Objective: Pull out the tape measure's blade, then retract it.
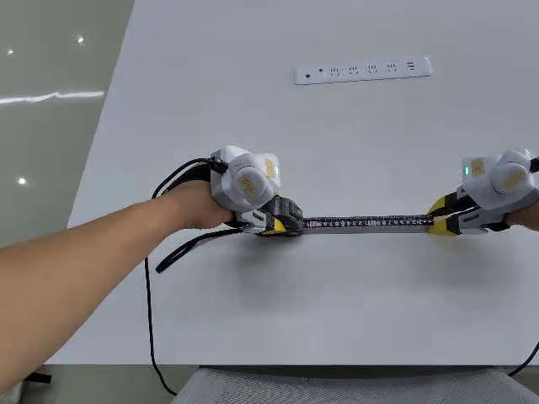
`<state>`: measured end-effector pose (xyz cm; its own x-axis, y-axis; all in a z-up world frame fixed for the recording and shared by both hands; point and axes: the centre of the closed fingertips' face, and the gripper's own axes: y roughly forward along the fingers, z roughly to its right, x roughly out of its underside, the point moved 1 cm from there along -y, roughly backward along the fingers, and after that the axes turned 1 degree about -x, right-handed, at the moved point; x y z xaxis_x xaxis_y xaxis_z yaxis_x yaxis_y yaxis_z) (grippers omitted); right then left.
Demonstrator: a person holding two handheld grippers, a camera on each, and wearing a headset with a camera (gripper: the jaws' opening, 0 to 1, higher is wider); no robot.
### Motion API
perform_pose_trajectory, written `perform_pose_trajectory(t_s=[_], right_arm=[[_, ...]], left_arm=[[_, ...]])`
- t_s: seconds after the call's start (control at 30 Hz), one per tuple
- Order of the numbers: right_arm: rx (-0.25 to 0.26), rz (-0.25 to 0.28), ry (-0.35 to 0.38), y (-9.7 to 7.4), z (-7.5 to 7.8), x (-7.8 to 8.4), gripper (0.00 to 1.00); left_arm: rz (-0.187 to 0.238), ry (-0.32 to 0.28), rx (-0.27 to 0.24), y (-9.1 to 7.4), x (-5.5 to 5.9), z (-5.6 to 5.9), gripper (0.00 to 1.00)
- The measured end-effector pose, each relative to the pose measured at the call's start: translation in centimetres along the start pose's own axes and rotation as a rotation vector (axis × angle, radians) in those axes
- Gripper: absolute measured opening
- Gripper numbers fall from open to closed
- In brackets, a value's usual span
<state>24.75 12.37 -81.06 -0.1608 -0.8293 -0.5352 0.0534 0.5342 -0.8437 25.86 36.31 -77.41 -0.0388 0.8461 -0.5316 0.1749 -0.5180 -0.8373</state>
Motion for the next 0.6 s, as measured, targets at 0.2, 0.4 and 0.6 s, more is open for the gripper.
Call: perform_pose_trajectory(t_s=[0.2,0.4,0.6], right_arm=[[-0.001,-0.002,0.000,-0.09,0.11,0.22,0.09],[-0.004,-0.003,0.000,-0.09,0.22,0.37,0.09],[0.001,-0.008,-0.011,-0.05,0.20,0.39,0.10]], left_arm=[[0.000,-0.001,0.000,0.00,0.00,-0.01,0.29],[-0.001,-0.001,0.000,-0.01,-0.01,-0.02,0.29],[0.000,0.000,-0.003,0.08,-0.09,0.01,0.29]])
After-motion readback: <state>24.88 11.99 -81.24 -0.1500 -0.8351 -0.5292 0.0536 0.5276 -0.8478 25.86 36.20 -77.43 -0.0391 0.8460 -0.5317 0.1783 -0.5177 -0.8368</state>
